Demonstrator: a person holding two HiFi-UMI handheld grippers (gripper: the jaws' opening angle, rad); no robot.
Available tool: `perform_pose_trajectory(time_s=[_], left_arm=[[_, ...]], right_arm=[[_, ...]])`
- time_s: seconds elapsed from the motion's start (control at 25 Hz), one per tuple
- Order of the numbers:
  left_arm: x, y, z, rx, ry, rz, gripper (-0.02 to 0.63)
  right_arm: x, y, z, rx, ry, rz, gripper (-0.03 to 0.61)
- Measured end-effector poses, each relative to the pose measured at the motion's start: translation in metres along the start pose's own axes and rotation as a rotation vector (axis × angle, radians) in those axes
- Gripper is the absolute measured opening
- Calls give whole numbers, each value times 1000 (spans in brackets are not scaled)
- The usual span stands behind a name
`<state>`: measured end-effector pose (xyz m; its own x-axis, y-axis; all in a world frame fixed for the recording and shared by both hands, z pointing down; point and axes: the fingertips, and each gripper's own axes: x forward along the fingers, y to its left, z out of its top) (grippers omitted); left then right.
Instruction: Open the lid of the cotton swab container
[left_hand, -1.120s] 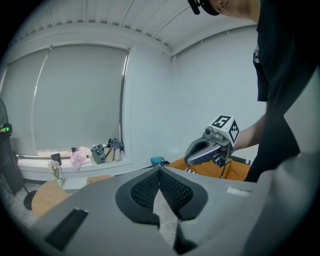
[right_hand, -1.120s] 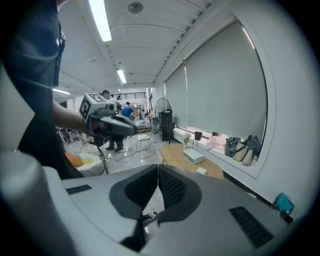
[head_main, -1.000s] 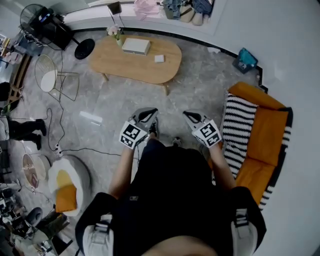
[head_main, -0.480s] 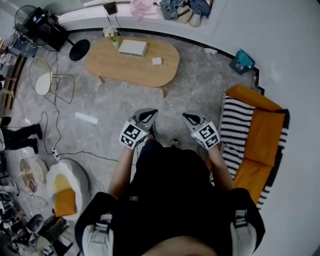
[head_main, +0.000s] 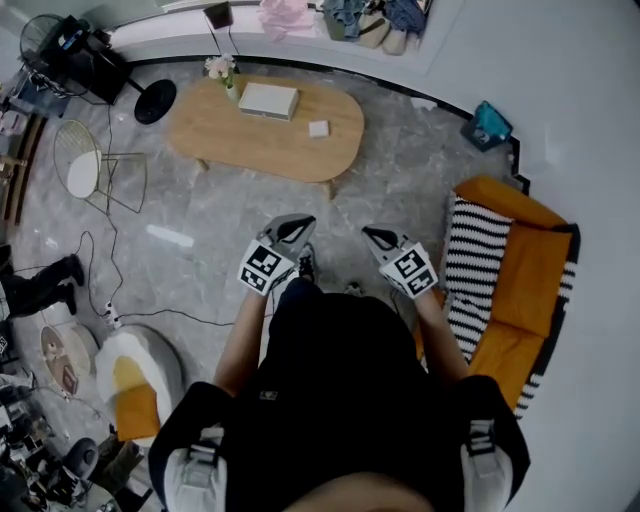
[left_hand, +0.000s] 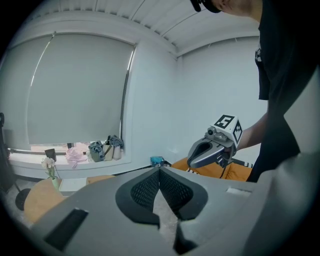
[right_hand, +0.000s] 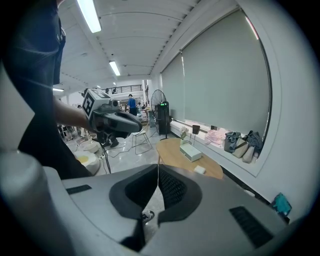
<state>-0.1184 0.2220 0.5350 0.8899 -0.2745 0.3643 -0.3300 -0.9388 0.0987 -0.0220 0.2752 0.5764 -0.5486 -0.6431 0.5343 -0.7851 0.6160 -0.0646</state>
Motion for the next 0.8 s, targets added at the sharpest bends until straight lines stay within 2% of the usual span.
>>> perform_pose_trajectory(time_s=[0.4, 0.8], left_arm=[[3, 56, 6, 25, 4, -41, 0], [17, 91, 13, 57, -1, -128, 0]], right_arm=[[45, -15, 28, 2, -1, -30, -3], [63, -29, 35, 35, 24, -111, -3]])
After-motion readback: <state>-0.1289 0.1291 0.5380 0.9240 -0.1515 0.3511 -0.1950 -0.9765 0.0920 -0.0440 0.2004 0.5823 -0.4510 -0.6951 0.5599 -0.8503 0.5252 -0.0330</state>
